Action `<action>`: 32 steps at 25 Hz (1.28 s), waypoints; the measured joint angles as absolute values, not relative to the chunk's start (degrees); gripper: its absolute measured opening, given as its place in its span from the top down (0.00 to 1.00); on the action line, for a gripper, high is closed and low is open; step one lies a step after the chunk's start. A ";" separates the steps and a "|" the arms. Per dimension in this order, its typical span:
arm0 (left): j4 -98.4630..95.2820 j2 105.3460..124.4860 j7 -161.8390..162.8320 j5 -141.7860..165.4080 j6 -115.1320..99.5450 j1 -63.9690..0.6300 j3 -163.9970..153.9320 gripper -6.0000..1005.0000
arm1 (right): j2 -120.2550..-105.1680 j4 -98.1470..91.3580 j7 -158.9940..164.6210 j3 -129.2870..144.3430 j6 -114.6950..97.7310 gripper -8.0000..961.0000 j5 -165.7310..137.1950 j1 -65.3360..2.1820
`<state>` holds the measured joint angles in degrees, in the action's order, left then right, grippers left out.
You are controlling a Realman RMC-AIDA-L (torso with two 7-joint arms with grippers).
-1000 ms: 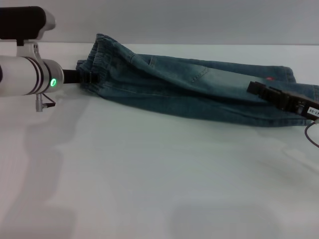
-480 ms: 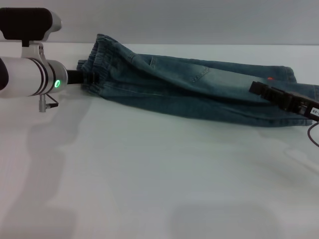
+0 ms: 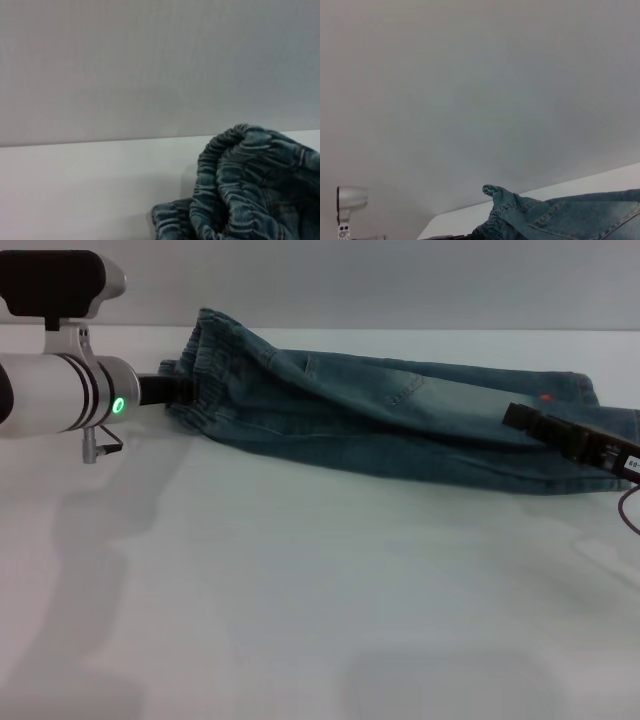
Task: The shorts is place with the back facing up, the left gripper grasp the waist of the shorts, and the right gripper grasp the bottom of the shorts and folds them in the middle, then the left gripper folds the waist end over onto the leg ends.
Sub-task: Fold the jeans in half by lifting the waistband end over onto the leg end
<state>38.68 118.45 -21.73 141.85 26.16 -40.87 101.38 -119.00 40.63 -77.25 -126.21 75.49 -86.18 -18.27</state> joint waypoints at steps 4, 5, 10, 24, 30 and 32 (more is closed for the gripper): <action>41.67 118.36 -21.72 140.96 26.60 -39.25 100.65 0.82 | -119.00 40.60 -77.02 -126.21 75.55 0.79 -86.15 -18.27; 42.44 118.36 -21.71 140.92 26.84 -38.86 100.63 0.82 | -119.00 40.60 -77.02 -126.21 75.59 0.79 -86.14 -18.26; 46.72 118.37 -21.60 140.89 28.67 -37.02 100.60 0.85 | -119.00 40.60 -76.94 -126.21 75.66 0.80 -86.13 -18.22; 64.06 118.36 -17.77 141.14 33.77 -30.35 96.74 0.88 | -118.84 38.56 -75.94 -125.60 73.72 0.83 -86.80 -19.83; 71.37 118.09 -15.94 141.47 35.42 -27.79 95.04 0.88 | -119.01 34.66 -75.89 -123.50 72.80 0.84 -87.95 -22.91; 73.57 118.09 -15.92 141.49 36.14 -26.95 94.70 0.88 | -119.07 32.81 -75.87 -121.98 71.85 0.84 -87.94 -24.44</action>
<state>73.57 118.09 -15.92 141.49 36.14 -26.95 94.70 -119.07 32.81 -75.87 -121.98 71.85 -87.94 -24.44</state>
